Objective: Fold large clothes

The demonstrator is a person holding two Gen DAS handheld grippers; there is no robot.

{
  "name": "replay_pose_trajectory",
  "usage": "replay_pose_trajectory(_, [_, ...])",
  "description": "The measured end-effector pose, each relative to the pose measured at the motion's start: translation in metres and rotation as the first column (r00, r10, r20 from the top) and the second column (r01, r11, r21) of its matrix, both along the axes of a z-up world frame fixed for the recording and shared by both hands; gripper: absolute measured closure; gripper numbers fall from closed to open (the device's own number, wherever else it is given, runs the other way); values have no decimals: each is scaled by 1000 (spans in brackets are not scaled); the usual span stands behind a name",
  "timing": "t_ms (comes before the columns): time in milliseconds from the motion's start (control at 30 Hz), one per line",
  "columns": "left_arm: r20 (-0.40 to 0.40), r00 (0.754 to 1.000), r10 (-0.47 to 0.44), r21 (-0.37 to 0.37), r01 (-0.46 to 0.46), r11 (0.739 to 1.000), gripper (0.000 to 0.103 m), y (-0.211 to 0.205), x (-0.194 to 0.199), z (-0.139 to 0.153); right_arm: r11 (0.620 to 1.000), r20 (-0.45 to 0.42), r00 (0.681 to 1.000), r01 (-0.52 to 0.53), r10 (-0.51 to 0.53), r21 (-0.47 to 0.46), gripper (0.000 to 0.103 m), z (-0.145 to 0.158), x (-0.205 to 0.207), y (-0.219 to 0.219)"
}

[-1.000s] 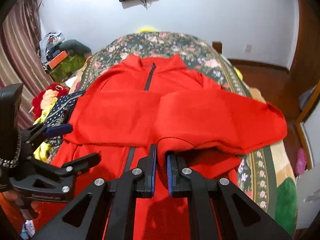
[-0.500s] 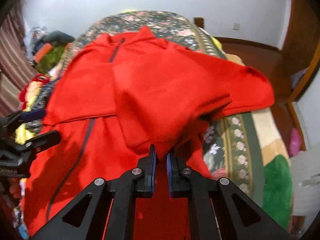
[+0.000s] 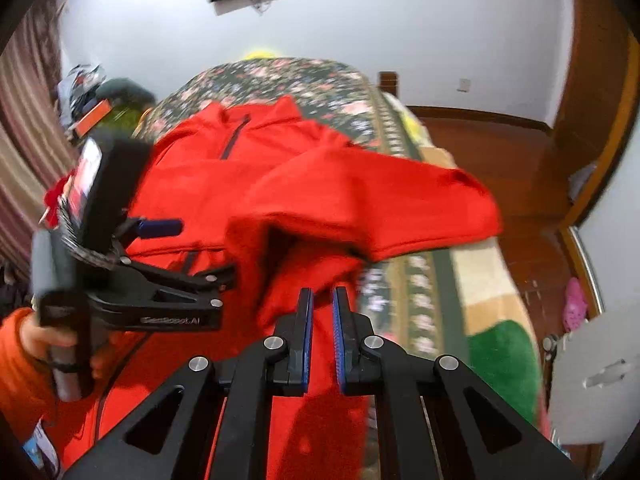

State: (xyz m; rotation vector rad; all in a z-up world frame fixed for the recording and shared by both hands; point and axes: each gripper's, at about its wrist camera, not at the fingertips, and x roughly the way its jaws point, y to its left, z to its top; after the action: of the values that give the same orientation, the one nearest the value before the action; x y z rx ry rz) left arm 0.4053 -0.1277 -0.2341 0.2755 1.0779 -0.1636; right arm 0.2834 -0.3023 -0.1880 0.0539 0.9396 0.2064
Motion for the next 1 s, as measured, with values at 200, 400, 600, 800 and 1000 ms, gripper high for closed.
replay_pose_trajectory(200, [42,998,39,12,-39,999,5,32,-5,29,993,-1,993,115,-115,-9,98,7,-11,-50])
replay_pose_trajectory(400, [138,988,-62,-79,73,994,5,-9,-5,95,987,9,987,158,-158,-13,97,7,-19,-74])
replay_pose_trajectory(600, [73,972,-225,-174,234,956,5,-100,14,97,976,-19,980,198,-197,86,98,0,-26,-98])
replay_pose_trajectory(800, [-122,961,-249,-231,216,949,18,-168,49,27,972,-20,973,232,-231,28,98,-9,-28,-110])
replay_pose_trajectory(1000, [-99,964,-245,-102,235,966,33,-204,67,-17,965,-52,967,253,-250,66,98,-20,-22,-124])
